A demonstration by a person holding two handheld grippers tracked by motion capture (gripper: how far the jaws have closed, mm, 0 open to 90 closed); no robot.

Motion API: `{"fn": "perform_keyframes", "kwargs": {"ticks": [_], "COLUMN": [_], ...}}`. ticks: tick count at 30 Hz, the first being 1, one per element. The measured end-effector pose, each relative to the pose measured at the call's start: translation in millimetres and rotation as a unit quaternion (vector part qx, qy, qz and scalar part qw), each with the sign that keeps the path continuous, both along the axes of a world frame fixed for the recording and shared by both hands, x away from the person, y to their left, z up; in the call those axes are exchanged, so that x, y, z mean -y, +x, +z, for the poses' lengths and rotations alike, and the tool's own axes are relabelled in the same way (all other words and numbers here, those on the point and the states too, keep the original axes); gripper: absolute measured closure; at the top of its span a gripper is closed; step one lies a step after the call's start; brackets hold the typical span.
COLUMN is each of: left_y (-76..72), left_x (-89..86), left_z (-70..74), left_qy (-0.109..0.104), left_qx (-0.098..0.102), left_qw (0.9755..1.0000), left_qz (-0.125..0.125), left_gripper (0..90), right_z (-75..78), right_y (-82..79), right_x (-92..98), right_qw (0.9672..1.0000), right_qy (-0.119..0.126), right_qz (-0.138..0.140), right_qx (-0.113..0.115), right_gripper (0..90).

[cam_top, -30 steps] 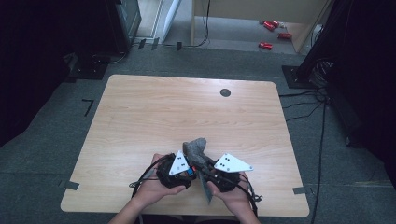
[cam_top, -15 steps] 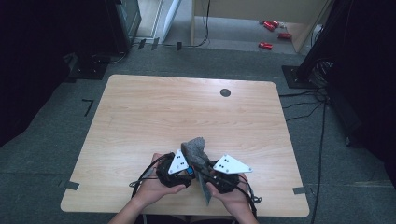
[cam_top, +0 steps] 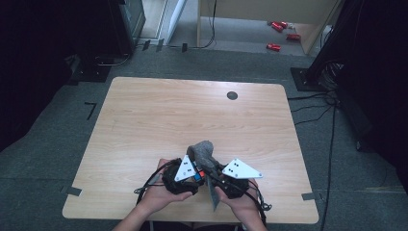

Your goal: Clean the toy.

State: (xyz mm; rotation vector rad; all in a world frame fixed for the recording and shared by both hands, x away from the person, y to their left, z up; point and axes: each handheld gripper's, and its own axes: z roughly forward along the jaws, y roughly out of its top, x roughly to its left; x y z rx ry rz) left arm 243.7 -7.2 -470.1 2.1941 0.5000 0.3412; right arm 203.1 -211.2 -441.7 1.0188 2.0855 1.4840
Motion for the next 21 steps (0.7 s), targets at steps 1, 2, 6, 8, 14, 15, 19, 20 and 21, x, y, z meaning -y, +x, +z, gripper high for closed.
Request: {"fn": "perform_keyframes", "kwargs": {"ticks": [1,2,6,8,14,15,19,20,21], "left_y": [1.5,2.4,0.0,-4.4,-2.0,1.8,4.9,4.1,2.6], "left_x": [-1.5,-2.1,5.8,12.1,8.7,3.9,1.8,3.5,5.8], "left_z": [0.0,-0.1,-1.9,-2.5,0.6,1.1,0.1,-0.6,-1.4], "left_qy": [-0.003,-0.001,-0.002,0.002,-0.006,-0.015,-0.015,-0.015,-0.011], "left_qx": [-0.002,-0.001,-0.009,-0.001,-0.002,-0.007,-0.014,-0.015,-0.011], "left_qw": [1.0000,1.0000,0.9999,0.9999,0.9999,0.9999,0.9998,0.9998,0.9999], "left_qz": [0.004,0.006,-0.005,-0.016,-0.010,-0.001,0.006,0.004,0.000], "left_gripper": [34.9,34.9,34.9,34.9,34.9,34.9,34.9,34.9,34.9], "right_z": [-0.5,-0.7,0.0,0.0,2.7,2.7,2.9,2.5,1.6], "right_y": [-0.1,-1.6,-11.1,-15.2,-5.2,-4.5,-9.3,-11.0,-12.6], "right_x": [0.8,-0.6,-15.9,-24.0,-1.1,1.7,-5.4,-10.0,-14.9], "right_qw": [1.0000,1.0000,0.9990,0.9986,0.9999,0.9999,0.9999,0.9997,0.9994], "right_qy": [0.002,0.002,-0.006,-0.025,0.000,-0.001,-0.008,-0.008,-0.010], "right_qz": [0.000,0.002,0.044,0.044,-0.012,-0.015,0.007,0.022,0.032], "right_qx": [-0.003,-0.004,0.004,0.013,0.003,0.001,0.006,0.005,0.007], "right_gripper": [74.8,74.7,74.9,74.8,74.8,74.9,74.9,74.9,74.9]}}
